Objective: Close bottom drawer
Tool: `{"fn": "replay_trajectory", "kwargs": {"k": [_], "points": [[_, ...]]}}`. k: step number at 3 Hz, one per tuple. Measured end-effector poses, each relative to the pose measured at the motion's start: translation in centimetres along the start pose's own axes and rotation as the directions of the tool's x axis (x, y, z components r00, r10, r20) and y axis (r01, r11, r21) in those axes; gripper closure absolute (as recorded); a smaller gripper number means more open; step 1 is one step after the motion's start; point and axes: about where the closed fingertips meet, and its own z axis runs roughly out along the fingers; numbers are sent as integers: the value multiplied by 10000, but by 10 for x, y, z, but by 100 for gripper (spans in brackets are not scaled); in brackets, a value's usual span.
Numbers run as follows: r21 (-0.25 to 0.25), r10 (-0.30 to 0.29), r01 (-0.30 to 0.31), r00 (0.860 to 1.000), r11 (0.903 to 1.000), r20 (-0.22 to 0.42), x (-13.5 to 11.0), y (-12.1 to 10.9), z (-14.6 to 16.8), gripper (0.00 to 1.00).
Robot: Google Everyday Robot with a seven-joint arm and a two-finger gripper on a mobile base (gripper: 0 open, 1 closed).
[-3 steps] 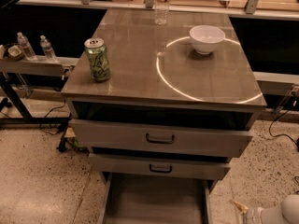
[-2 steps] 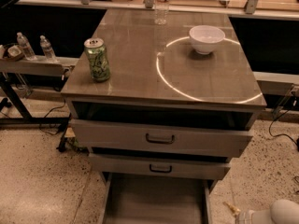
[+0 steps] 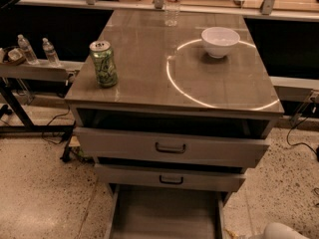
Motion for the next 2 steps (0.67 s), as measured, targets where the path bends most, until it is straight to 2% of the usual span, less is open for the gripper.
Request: {"fn": "replay_trajectory", "kwargs": {"k": [1,2], "points": [[196,153,-154,9999,9997,42,-7,3,-1,0],[416,425,-442,9983,9982,411,-13,10,17,0]]}}
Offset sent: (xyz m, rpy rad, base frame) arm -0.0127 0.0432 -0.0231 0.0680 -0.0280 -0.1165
